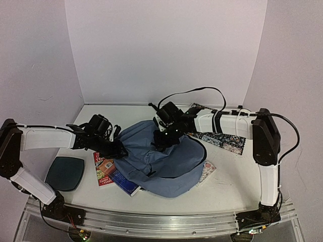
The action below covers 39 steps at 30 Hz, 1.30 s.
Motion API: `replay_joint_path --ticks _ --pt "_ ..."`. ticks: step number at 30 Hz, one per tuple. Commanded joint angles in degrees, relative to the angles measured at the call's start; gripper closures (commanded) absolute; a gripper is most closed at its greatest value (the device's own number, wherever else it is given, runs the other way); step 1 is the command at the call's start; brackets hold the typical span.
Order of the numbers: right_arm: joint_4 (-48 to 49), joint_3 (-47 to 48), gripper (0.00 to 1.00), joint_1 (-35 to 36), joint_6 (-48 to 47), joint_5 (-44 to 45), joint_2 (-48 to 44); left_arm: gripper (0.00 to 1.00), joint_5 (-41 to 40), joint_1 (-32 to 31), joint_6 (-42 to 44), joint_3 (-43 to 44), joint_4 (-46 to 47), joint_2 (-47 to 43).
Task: Pack the student bag
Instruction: Zip the lower front pocket of the student bag, then hold the lower front pocket of the student bag.
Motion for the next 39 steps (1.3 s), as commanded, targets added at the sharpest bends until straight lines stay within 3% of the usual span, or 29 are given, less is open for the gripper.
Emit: replay_joint_path --ticks 1,8,28,30,39 --pt "1.0 1.3 1.0 -1.5 2.2 -3.6 -3.8 0.62 -2.9 -1.8 6.0 3.5 -1.8 -5.6" --pt "7.3 -0.9 1.0 -1.6 6.2 -8.4 -6.1 0.48 -1.1 -7.5 10.8 6.2 5.2 -6.1" --pt "14.2 -1.9 1.0 -0.8 11.8 -13.2 -6.7 0.49 -2.2 -12.2 22.2 5.7 17.8 2.0" --pt "14.3 -1.8 1.0 -0.8 11.9 -13.1 -6.7 0.53 -3.4 -12.6 22.5 4.9 18.8 2.4" --pt "14.4 -2.5 1.0 -0.8 12.0 -11.1 -6.8 0.98 -4.7 -13.1 23.2 2.1 20.3 2.3"
